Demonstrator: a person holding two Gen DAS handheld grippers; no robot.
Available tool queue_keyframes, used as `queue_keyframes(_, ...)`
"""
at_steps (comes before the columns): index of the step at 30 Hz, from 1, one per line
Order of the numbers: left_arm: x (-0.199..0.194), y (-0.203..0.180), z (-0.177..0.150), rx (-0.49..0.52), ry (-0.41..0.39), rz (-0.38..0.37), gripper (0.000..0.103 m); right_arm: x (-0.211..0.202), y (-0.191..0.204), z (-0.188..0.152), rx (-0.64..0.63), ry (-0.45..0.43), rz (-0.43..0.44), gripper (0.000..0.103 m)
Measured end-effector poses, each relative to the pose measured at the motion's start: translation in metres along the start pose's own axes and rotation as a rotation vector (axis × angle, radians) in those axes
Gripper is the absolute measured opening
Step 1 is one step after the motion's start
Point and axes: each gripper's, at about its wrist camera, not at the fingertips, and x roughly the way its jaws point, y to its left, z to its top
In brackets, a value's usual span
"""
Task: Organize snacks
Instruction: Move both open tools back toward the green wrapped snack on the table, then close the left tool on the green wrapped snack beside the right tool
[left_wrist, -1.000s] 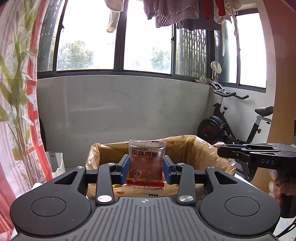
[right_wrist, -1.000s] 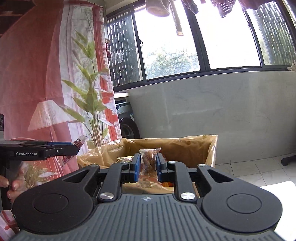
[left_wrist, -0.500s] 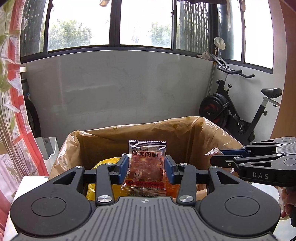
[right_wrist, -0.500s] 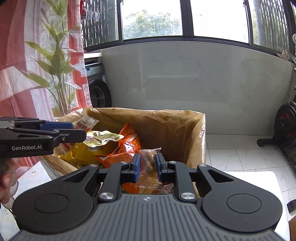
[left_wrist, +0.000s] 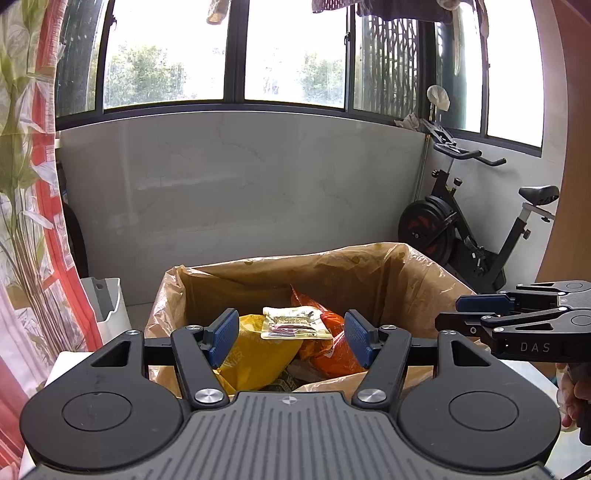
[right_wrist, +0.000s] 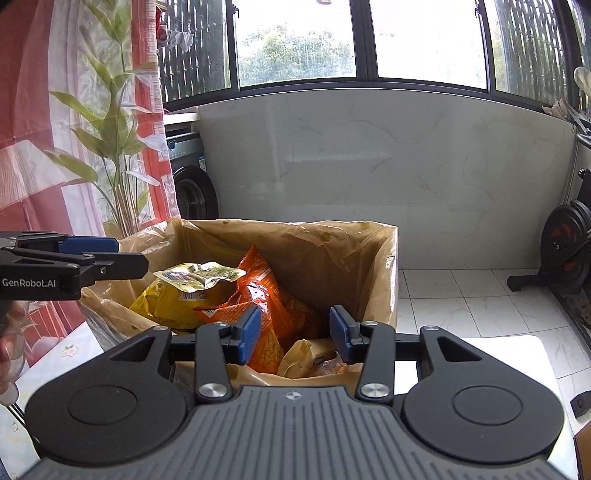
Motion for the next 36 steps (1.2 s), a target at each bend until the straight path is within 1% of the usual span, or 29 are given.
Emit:
queue_keyframes(3,-0.018,0.008,-0.006,-0.012,-0.005,-0.019,0.065,-0.014,0.005,-0.004,0.001,-0.033,0.022,0.045)
queue_keyframes(7,-0.043,0.018,-0.022,-0.033,0.012,-0.051,0.065,-0.035,0.015,-0.014,-0.003,-0.076,0.054,0.046)
queue_keyframes(10,-0.054,0.024,-0.04,-0.06,0.038,-0.069,0.064,-0.048,0.023,-0.025,-0.002,-0.101,0.071,0.046)
queue_keyframes(13,-0.055,0.03,-0.063,-0.088,0.083,-0.084,0.063,-0.057,0.028,-0.041,0.005,-0.102,0.079,0.046)
queue_keyframes(14,-0.052,0.031,-0.07,-0.098,0.104,-0.084,0.062,-0.058,0.03,-0.046,0.007,-0.096,0.081,0.046)
queue_keyframes(16,-0.041,0.035,-0.086,-0.13,0.155,-0.08,0.055,-0.058,0.032,-0.055,0.006,-0.079,0.078,0.046)
queue_keyframes(21,-0.012,0.039,-0.124,-0.189,0.253,-0.084,0.053,-0.045,0.033,-0.081,0.011,0.011,0.075,0.046)
queue_keyframes(24,0.014,0.039,-0.145,-0.222,0.318,-0.093,0.053,-0.033,0.03,-0.099,0.032,0.067,0.076,0.046)
queue_keyframes(26,0.032,0.04,-0.155,-0.242,0.347,-0.097,0.053,-0.025,0.025,-0.11,0.053,0.103,0.075,0.046)
queue_keyframes(30,0.063,0.036,-0.168,-0.236,0.396,-0.086,0.052,-0.011,0.019,-0.127,0.072,0.165,0.067,0.046)
queue_keyframes(36,0.086,0.027,-0.178,-0.193,0.425,-0.098,0.052,0.002,0.01,-0.152,0.076,0.243,0.056,0.046)
